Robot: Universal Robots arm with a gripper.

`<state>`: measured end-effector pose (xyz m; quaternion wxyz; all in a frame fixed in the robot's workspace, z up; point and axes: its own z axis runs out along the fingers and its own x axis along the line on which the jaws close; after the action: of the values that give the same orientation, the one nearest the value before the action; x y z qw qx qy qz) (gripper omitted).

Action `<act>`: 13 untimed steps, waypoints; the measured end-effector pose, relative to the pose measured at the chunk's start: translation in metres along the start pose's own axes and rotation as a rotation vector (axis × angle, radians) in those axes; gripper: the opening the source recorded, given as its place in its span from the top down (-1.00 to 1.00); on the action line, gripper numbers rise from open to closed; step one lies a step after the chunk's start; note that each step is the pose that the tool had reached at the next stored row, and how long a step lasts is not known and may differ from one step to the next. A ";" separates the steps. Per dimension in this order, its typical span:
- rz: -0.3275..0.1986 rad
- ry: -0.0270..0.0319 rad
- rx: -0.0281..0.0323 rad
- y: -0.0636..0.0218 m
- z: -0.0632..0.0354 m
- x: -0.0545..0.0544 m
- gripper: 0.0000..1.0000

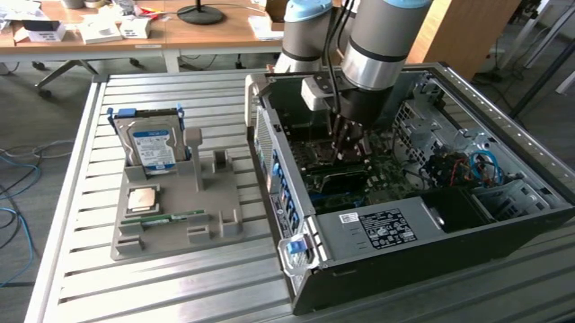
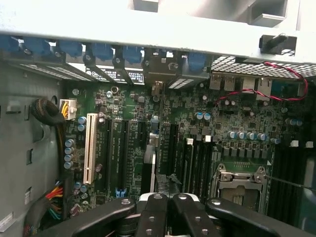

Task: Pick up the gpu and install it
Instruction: 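Press down on the gpu until it lock into place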

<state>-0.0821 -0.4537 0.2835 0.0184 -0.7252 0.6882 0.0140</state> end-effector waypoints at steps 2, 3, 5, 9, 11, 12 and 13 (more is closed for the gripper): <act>0.000 -0.0005 0.0003 0.0000 0.0009 0.000 0.79; 0.000 -0.0005 0.0003 0.0002 0.0019 0.000 0.79; 0.000 -0.0002 0.0003 0.0010 0.0040 0.000 0.79; 0.000 0.0001 0.0001 0.0033 0.0056 0.000 0.79; 0.000 -0.0002 0.0002 0.0049 0.0058 0.000 0.79; 0.000 -0.0001 0.0002 0.0058 0.0059 0.000 0.79; 0.000 -0.0001 0.0002 0.0066 0.0060 0.001 0.79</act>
<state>-0.0887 -0.4545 0.2775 0.0185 -0.7252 0.6882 0.0140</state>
